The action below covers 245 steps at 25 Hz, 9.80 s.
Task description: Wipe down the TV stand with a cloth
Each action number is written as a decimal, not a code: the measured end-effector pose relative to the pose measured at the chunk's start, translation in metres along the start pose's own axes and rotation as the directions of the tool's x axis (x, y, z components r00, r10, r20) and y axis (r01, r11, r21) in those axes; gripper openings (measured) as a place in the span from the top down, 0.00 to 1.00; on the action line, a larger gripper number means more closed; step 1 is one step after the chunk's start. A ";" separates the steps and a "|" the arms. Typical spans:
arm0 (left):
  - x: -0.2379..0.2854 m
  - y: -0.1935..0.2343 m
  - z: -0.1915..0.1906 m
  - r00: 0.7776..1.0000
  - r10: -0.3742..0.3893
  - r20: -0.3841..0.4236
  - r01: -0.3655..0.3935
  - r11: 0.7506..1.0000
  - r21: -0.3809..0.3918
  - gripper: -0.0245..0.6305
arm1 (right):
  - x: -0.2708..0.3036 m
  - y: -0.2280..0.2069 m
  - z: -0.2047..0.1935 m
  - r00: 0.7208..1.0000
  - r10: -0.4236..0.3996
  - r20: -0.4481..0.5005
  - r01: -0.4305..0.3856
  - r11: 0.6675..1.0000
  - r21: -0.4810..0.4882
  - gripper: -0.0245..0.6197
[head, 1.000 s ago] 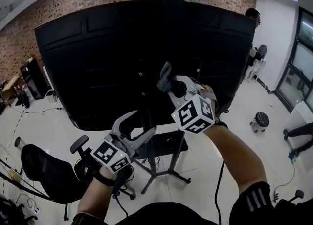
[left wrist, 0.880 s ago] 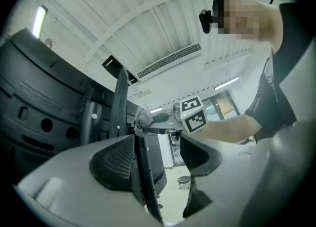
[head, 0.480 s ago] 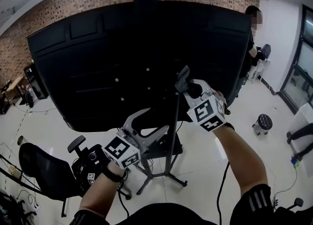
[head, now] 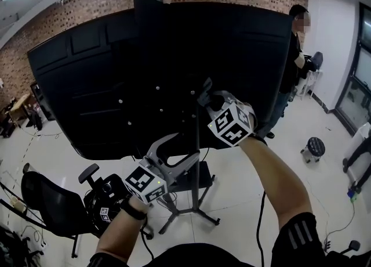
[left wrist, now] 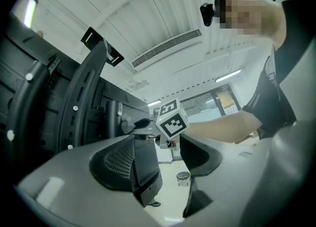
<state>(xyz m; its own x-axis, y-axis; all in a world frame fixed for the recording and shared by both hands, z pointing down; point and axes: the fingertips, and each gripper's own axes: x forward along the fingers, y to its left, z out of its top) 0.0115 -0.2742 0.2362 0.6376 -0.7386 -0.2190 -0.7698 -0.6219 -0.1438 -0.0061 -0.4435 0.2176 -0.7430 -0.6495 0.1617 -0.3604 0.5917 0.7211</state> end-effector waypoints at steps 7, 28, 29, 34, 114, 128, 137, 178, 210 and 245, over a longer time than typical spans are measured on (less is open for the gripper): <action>0.012 -0.004 -0.004 0.999 0.034 0.005 -0.034 0.999 0.005 0.49 | 0.011 -0.005 -0.008 0.999 0.035 0.007 -0.035 0.999 0.017 0.92; 0.058 -0.033 -0.022 0.999 -0.031 -0.006 0.031 0.999 -0.011 0.49 | -0.063 -0.103 -0.148 0.973 -0.142 -0.182 0.184 0.953 0.242 0.92; 0.057 -0.034 -0.023 0.999 -0.032 -0.006 0.032 0.999 -0.010 0.49 | -0.065 -0.104 -0.150 0.972 -0.151 -0.182 0.194 0.949 0.249 0.92; 0.041 -0.029 -0.023 1.000 -0.008 -0.021 0.007 1.000 -0.008 0.49 | -0.073 -0.085 -0.115 0.987 -0.142 -0.073 0.157 0.947 0.280 0.92; -0.102 0.018 -0.357 0.912 -0.002 -0.409 -0.151 0.927 -0.342 0.49 | 0.062 0.376 -0.287 0.892 0.427 -0.149 -0.237 0.722 0.650 0.91; -0.114 0.009 -0.497 0.862 -0.035 -0.506 -0.216 0.878 -0.428 0.48 | 0.087 0.496 -0.399 0.782 0.572 -0.246 -0.286 0.681 0.674 0.91; -0.133 0.001 -0.560 0.837 -0.049 -0.546 -0.255 0.847 -0.467 0.48 | 0.098 0.561 -0.455 0.721 0.619 -0.311 -0.239 0.643 0.728 0.91; -0.170 0.044 -0.085 0.987 -0.001 -0.161 -0.014 0.996 -0.091 0.48 | 0.007 0.207 0.039 0.949 0.181 0.257 -0.293 0.804 0.517 0.91; -0.177 0.102 0.048 0.997 0.057 -0.044 -0.055 0.997 0.044 0.48 | 0.067 0.122 0.187 0.938 0.185 0.294 -0.286 0.891 0.352 0.91; -0.220 0.098 -0.169 0.962 0.068 -0.265 -0.111 0.982 -0.151 0.48 | 0.108 0.357 -0.007 0.935 0.349 0.061 -0.330 0.795 0.509 0.91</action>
<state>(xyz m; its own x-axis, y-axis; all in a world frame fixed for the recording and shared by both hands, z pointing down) -0.1995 -0.2165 0.4331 0.5687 -0.8218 0.0350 -0.8225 -0.5680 0.0287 -0.2109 -0.3057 0.4970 -0.8549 -0.3718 0.3619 -0.3283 0.9277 0.1775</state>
